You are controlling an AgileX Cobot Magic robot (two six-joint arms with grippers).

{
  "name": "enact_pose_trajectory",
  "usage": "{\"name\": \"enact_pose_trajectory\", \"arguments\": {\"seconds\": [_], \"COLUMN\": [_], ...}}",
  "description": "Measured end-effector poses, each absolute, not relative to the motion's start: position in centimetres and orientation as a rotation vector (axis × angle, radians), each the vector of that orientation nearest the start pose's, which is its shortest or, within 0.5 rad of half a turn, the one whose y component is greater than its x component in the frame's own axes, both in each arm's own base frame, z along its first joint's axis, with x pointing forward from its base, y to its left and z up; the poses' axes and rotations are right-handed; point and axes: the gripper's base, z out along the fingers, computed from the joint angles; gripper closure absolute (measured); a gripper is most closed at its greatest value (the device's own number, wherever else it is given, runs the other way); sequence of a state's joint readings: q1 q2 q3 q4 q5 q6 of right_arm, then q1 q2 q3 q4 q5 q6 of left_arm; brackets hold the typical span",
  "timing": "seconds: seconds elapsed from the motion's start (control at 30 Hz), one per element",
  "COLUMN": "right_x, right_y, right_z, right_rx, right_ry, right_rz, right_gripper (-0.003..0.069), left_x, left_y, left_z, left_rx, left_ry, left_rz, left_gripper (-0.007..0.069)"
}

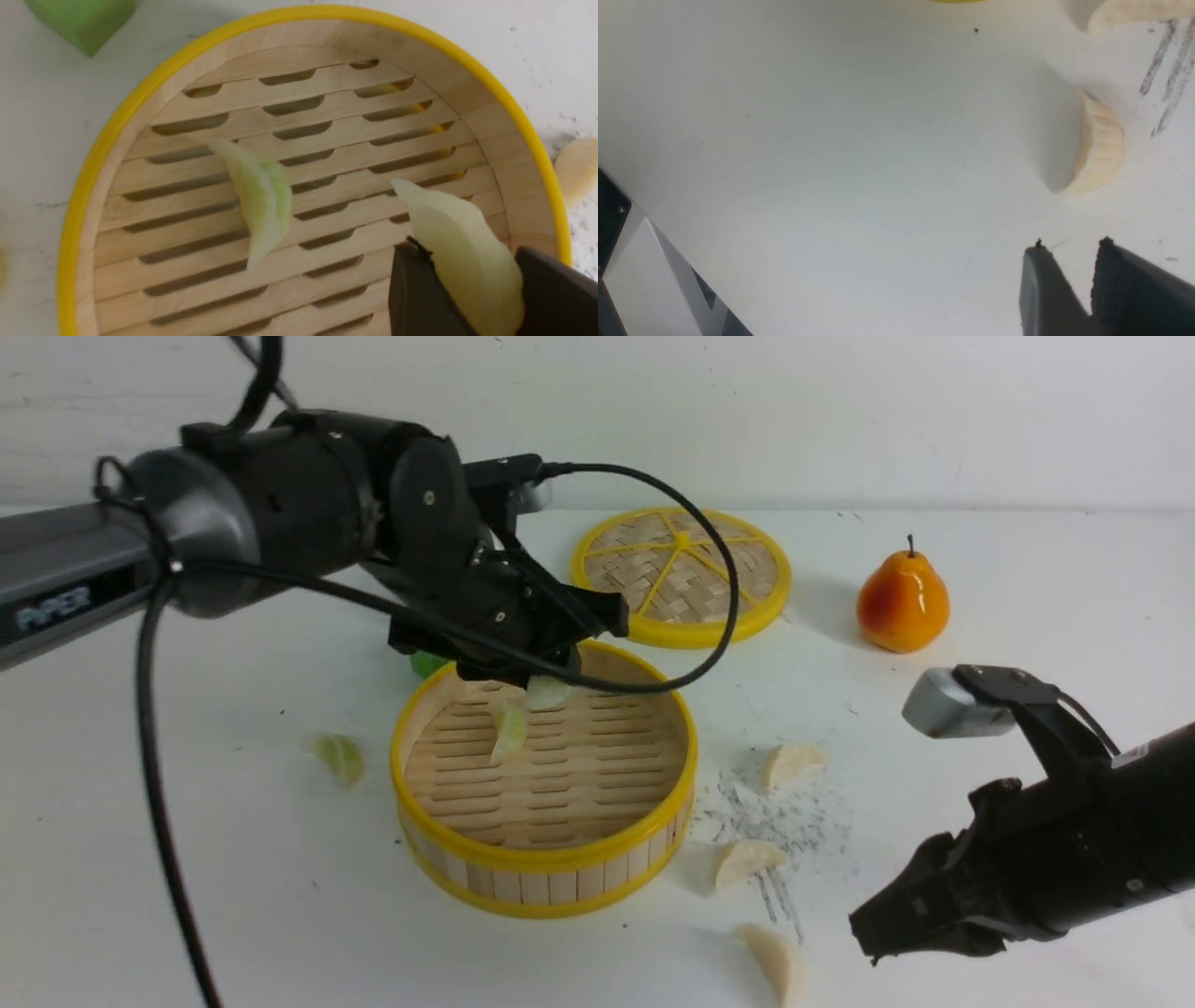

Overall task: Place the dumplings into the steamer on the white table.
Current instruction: 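Place the dumpling into the bamboo steamer basket with the left gripper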

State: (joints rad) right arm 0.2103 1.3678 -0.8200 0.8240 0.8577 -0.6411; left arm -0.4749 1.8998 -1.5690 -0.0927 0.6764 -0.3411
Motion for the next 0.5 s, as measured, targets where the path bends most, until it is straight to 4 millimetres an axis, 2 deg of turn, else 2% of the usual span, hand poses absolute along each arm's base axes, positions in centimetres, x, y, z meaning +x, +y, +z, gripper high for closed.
{"name": "enact_pose_trajectory", "arguments": {"seconds": [0.1, 0.13, 0.33, 0.5], "right_x": [23.1, 23.1, 23.0, 22.9], "right_y": [10.1, 10.2, 10.2, 10.2], "right_z": [24.7, 24.7, 24.7, 24.7], "right_rx": [-0.495, -0.497, -0.505, -0.506], "right_ry": [2.597, 2.599, 2.606, 2.607], "right_rz": [0.856, 0.860, 0.869, 0.871], "right_gripper": [0.0491, 0.0491, 0.0485, 0.0481], "left_x": [39.3, 39.9, 41.1, 41.5], "left_y": [-20.8, -21.1, -21.6, -21.7], "left_z": [25.2, 24.1, 20.5, 19.4], "left_rx": [0.086, 0.061, -0.031, -0.097], "left_ry": [2.561, 2.579, 2.623, 2.633], "left_rz": [-0.433, -0.430, -0.421, -0.417], "left_gripper": [0.0386, 0.0386, 0.0386, 0.0386]}}
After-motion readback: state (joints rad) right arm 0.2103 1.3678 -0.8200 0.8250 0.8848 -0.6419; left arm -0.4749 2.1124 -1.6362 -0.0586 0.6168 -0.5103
